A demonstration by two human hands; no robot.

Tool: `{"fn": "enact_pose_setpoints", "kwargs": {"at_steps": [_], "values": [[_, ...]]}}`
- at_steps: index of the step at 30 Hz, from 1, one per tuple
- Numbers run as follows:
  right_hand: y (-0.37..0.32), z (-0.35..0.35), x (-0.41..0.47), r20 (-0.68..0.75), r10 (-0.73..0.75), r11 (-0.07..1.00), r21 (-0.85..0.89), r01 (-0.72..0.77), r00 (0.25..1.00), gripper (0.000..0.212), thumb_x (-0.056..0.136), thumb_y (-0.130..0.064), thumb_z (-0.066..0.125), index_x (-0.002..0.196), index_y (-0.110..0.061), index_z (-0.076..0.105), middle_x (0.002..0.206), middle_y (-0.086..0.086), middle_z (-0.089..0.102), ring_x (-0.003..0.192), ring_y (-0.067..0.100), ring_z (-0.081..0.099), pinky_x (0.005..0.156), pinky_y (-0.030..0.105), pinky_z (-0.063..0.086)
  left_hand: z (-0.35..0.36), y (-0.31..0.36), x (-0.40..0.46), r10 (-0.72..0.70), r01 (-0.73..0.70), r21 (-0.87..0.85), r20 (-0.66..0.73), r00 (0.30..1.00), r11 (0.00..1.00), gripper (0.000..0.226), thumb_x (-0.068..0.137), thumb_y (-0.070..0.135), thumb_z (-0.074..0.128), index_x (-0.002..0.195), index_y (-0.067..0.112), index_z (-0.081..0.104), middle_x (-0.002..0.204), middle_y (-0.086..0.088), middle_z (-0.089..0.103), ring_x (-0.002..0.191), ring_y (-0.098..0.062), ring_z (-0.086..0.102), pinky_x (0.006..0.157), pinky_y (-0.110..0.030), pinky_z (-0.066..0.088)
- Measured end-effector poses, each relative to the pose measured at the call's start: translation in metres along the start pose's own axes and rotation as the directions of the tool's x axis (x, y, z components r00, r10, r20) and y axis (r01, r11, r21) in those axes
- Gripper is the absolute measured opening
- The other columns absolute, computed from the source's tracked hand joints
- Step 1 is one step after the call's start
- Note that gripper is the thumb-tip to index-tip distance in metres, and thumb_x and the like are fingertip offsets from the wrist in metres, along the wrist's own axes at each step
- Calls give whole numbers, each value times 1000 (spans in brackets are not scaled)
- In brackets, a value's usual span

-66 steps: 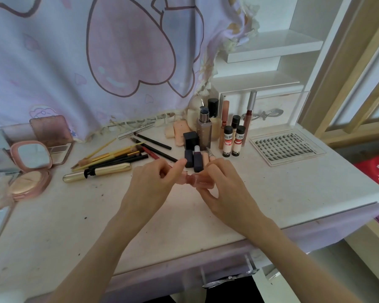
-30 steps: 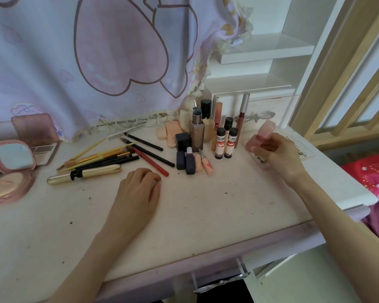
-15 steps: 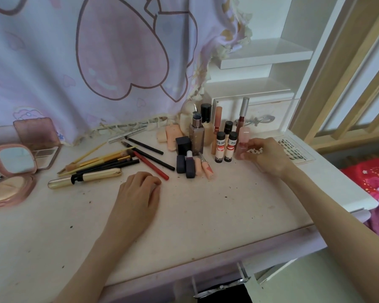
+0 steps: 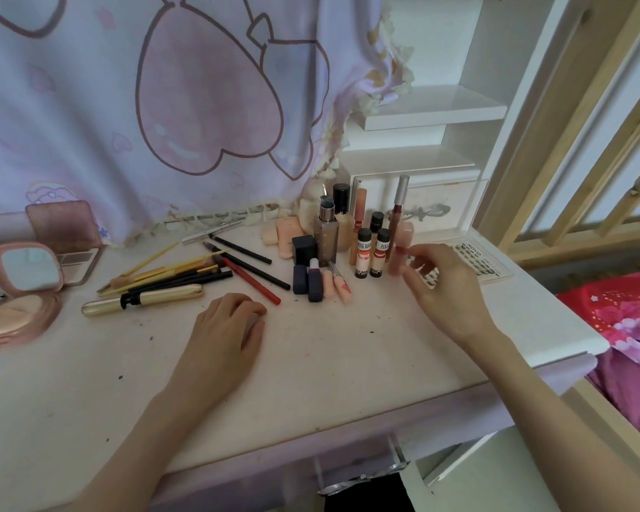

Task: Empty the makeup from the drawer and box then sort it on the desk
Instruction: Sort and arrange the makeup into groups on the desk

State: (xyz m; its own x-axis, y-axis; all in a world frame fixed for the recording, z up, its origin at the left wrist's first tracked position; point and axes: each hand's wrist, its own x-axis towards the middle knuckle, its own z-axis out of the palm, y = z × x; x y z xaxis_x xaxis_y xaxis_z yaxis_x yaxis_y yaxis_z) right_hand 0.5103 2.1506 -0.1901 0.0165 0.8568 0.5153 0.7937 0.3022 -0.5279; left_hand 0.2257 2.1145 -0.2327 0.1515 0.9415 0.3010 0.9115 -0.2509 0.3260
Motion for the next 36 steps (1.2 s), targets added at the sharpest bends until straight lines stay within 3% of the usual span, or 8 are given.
{"fn": "enact_pose_setpoints", "kwargs": {"at_steps": [5, 10, 12, 16, 21, 27, 30, 36], "values": [[-61, 23, 3, 122, -251, 965, 109, 238, 960, 20, 88, -14, 59, 108, -9, 62, 96, 2, 61, 86, 14, 56, 78, 28, 46, -13, -24, -14, -17, 16, 93, 13, 1000, 996, 44, 87, 40, 30, 107, 17, 61, 109, -1, 55, 105, -24, 51, 85, -35, 38], [-120, 82, 42, 356, -383, 922, 93, 375, 852, 29, 96, -19, 47, 123, -12, 56, 121, 4, 56, 112, 18, 50, 98, 33, 39, -31, -43, -30, -91, 77, 144, 96, 991, 987, 73, 79, 59, 13, 133, 23, 46, 142, 0, 40, 133, -18, 31, 109, -33, 23], [-138, 107, 61, 465, -373, 911, 16, 413, 803, 34, 99, -20, 39, 131, -14, 48, 133, 4, 51, 123, 21, 43, 100, 30, 30, -32, -44, -31, -87, 66, 157, 133, 987, 985, 78, 77, 59, 2, 140, 27, 35, 150, 3, 29, 140, -15, 20, 112, -28, 12], [-160, 149, 96, 604, -290, 883, -129, 451, 742, 37, 100, -13, 32, 135, -15, 44, 134, 8, 48, 120, 24, 44, 79, 29, 32, -30, -44, -30, -100, 70, 189, 155, 983, 979, 80, 74, 56, -12, 146, 33, 15, 156, 6, 8, 143, -11, 1, 112, -26, -4], [-165, 200, 125, 645, -254, 840, -223, 495, 721, 30, 92, -4, 40, 117, -6, 57, 121, 15, 57, 109, 29, 53, 88, 36, 44, -29, -46, -30, -94, 63, 178, 173, 980, 982, 80, 74, 53, -15, 147, 32, 6, 157, 6, -1, 143, -10, -7, 112, -29, -10], [-169, 224, 131, 551, -323, 666, -446, 598, 770, 25, 88, -2, 45, 106, -4, 62, 107, 12, 63, 100, 30, 60, 76, 35, 46, -27, -48, -30, -83, 61, 149, 149, 985, 987, 70, 83, 51, -3, 147, 29, 16, 156, 3, 8, 144, -15, 1, 111, -32, -9], [-167, 231, 133, 544, -374, 588, -487, 646, 751, 25, 88, -4, 45, 105, -3, 63, 105, 10, 65, 99, 29, 60, 84, 36, 45, -27, -49, -31, -94, 66, 193, 137, 986, 979, 57, 90, 46, 18, 138, 25, 40, 147, -2, 36, 138, -20, 30, 111, -40, 14], [-168, 228, 134, 535, -383, 667, -404, 626, 753, 27, 90, -3, 44, 113, -1, 58, 116, 14, 58, 104, 31, 57, 82, 37, 46, -25, -50, -30, -91, 70, 211, 89, 992, 975, 50, 91, 44, 27, 133, 26, 48, 141, -1, 45, 132, -20, 40, 107, -42, 26]]}}
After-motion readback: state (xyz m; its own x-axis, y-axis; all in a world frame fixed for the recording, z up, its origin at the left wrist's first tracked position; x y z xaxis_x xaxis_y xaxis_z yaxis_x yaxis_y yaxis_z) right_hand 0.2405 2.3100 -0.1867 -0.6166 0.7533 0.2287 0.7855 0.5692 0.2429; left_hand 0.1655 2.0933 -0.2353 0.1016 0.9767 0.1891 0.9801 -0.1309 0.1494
